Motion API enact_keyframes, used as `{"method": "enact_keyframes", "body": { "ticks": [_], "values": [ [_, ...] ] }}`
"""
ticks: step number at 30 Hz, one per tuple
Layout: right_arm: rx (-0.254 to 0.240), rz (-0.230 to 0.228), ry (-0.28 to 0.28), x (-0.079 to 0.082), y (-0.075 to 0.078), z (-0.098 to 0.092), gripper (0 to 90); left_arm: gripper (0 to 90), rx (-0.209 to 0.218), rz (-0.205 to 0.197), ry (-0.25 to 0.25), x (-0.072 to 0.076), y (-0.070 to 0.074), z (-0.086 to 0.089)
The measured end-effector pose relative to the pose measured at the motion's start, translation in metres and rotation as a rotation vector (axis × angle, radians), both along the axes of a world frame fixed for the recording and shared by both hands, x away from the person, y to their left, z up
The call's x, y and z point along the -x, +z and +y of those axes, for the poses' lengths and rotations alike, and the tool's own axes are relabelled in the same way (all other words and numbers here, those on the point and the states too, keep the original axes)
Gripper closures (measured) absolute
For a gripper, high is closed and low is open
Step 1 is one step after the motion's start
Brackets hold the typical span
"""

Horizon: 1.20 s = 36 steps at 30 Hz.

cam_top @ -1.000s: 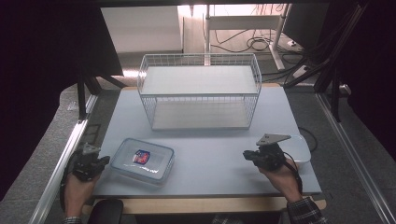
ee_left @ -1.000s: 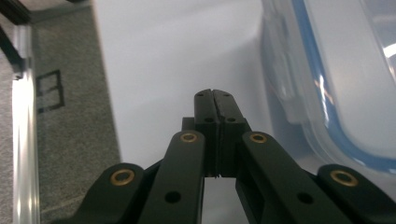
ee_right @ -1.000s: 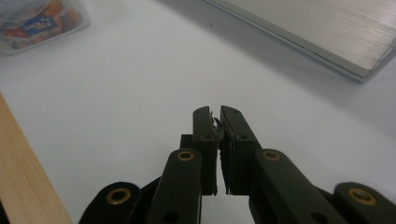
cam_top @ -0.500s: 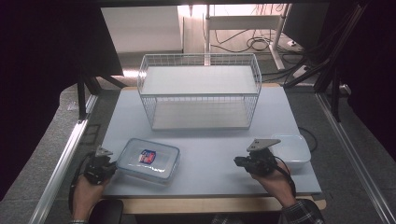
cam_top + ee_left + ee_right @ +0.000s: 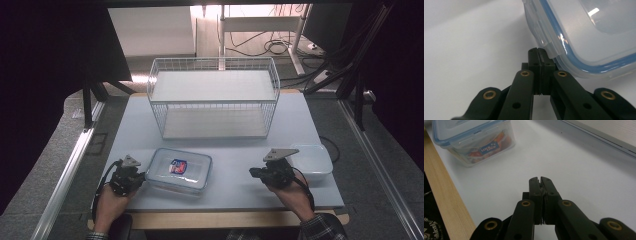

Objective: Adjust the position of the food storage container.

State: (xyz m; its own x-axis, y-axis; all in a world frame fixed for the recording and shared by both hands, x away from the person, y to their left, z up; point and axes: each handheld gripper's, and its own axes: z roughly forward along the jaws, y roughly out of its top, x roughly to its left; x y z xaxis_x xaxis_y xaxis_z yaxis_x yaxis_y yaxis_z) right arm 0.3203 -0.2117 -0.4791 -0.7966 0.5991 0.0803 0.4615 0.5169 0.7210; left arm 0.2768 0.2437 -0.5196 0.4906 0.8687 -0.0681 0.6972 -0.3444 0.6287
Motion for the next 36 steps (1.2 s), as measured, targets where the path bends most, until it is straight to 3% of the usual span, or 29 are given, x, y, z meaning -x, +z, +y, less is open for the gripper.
{"method": "enact_keyframes", "body": {
  "ticks": [10, 21, 32, 36],
  "values": [
    [-0.008, 0.003, -0.025, -0.002, -0.003, 0.003, 87.7, 90.0, 0.000, 0.003, -0.056, -0.007, 0.000, -0.019],
    [-0.001, 0.007, -0.010, 0.000, -0.005, 0.008, 83.6, 90.0, 0.012, 0.003, -0.172, -0.014, 0.003, -0.060],
    [0.045, 0.037, -0.007, -0.002, -0.009, 0.008, 88.5, 90.0, 0.042, 0.005, -0.233, -0.014, 0.003, -0.083],
    [0.072, 0.029, -0.018, -0.003, -0.011, 0.009, 88.7, 90.0, 0.046, 0.007, -0.241, -0.013, 0.003, -0.090]
  ]
}}
